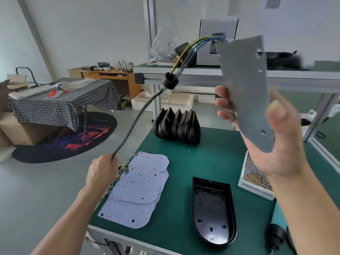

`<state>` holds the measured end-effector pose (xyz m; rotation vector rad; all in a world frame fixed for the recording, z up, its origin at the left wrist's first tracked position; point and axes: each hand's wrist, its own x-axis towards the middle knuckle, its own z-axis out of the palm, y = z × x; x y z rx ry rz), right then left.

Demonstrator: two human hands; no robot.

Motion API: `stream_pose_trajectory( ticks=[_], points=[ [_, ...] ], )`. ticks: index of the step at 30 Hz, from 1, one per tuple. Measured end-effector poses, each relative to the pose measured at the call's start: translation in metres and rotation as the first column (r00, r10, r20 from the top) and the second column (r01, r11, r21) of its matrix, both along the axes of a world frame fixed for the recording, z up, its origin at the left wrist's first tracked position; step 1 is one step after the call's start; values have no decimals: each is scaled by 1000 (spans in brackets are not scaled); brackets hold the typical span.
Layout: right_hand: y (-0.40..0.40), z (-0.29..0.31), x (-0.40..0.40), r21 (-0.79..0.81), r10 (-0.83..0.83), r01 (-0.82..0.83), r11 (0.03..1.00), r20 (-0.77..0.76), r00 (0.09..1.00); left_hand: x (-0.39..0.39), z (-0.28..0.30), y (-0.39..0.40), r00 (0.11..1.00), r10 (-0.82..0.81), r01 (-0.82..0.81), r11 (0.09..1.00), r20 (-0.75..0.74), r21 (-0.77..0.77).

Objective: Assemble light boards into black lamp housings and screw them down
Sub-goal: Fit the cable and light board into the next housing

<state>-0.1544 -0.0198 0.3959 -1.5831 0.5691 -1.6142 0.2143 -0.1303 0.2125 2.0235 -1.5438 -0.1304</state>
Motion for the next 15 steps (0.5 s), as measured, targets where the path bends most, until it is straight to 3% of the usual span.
stream_pose_trajectory(
  ticks=[4,10,15],
  points=[
    [-1,-22,-1,54,-69,77,996,-143,987,33,3,-9,992,121,-123,989,-30,-77],
    [0,-47,3,63,-148,166,984,-229,962,54,6,-4,982,157,-161,987,-109,-26],
    [-5,-57,-13,77,-365,406,911,-314,877,21,36,20,991,66,-97,957,-118,-274]
  ],
)
